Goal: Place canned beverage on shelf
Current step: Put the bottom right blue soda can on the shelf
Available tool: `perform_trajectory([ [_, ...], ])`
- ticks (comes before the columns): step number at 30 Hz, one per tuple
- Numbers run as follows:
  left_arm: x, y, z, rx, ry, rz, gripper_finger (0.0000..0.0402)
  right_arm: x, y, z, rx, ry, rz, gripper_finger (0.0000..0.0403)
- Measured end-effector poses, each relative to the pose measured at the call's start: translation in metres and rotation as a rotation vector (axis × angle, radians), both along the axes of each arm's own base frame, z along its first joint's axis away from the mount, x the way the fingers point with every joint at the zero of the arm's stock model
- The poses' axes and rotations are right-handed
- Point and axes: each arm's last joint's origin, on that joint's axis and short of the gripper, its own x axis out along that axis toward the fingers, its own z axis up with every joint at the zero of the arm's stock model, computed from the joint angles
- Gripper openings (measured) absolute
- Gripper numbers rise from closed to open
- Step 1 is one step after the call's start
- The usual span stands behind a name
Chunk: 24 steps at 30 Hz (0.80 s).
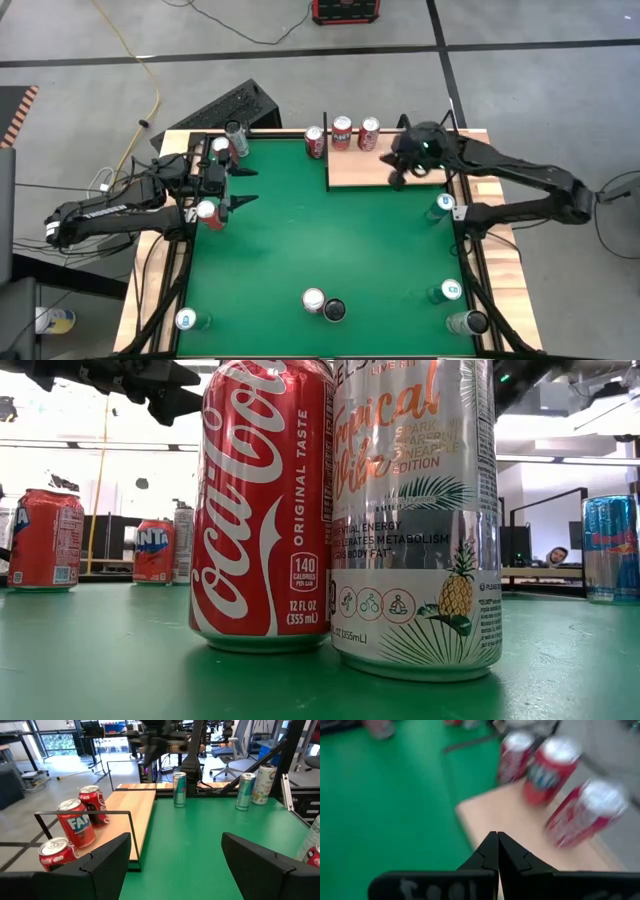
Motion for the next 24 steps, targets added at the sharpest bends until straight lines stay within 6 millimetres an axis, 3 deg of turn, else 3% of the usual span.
perform_trajectory([
  [5,0.000,0.000,0.000,0.009,0.001,0.000,0.0297,-0.026,0.035,0.007,0.207,0.124,-0.011,0.0023],
  [10,0.000,0.000,0.000,0.011,-0.003,0.000,0.0297,-0.047,0.055,0.001,0.402,0.255,-0.135,0.0024],
  [16,0.000,0.000,0.002,0.012,-0.020,-0.001,0.0297,-0.058,0.059,-0.007,0.555,0.373,-0.358,0.0024],
  [24,0.000,0.000,0.003,0.013,-0.033,-0.001,0.0297,-0.064,0.049,-0.012,0.567,0.459,-0.455,0.0026],
])
